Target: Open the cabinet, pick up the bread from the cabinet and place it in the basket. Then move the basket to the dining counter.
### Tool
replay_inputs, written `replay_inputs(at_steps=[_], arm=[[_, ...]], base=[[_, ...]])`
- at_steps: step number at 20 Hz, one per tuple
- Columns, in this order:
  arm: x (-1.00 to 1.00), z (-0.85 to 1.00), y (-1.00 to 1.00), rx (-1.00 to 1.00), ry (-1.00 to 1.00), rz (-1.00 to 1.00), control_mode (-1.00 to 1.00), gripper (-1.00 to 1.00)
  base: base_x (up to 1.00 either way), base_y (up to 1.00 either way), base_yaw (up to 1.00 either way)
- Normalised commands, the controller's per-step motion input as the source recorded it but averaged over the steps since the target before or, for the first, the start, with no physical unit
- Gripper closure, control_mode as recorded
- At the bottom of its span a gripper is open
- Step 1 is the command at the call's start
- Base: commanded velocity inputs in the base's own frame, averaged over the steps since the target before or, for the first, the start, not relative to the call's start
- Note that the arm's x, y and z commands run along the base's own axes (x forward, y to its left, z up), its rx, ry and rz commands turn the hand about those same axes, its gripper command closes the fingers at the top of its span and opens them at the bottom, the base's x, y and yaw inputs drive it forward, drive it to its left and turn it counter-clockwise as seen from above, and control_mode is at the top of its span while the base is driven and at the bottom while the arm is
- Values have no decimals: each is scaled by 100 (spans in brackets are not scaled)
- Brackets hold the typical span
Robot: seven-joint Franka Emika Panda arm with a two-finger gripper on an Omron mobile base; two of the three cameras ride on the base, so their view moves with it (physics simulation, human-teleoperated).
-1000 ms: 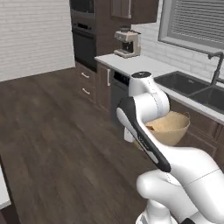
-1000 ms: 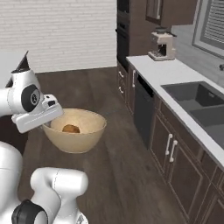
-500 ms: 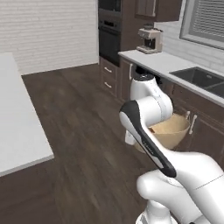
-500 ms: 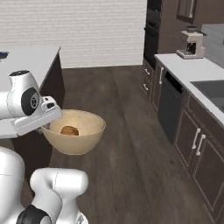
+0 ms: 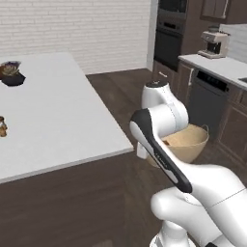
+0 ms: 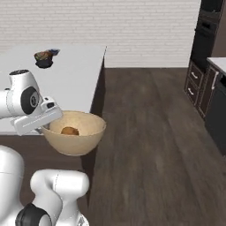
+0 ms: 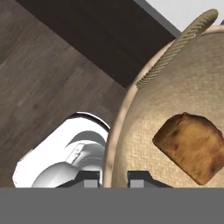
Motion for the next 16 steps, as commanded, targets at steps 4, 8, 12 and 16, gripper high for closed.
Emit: replay_inputs(at_steps=[4, 8, 12, 16], arm=[[0, 0, 0, 0, 0, 0, 100, 100], [0, 0, 0, 0, 0, 0, 100, 100], [0, 0, 0, 0, 0, 0, 100, 100], [0, 0, 0, 0, 0, 0, 100, 100]], base=[[16, 100, 9], [19, 89, 3], [25, 53, 4], [47, 42, 20]])
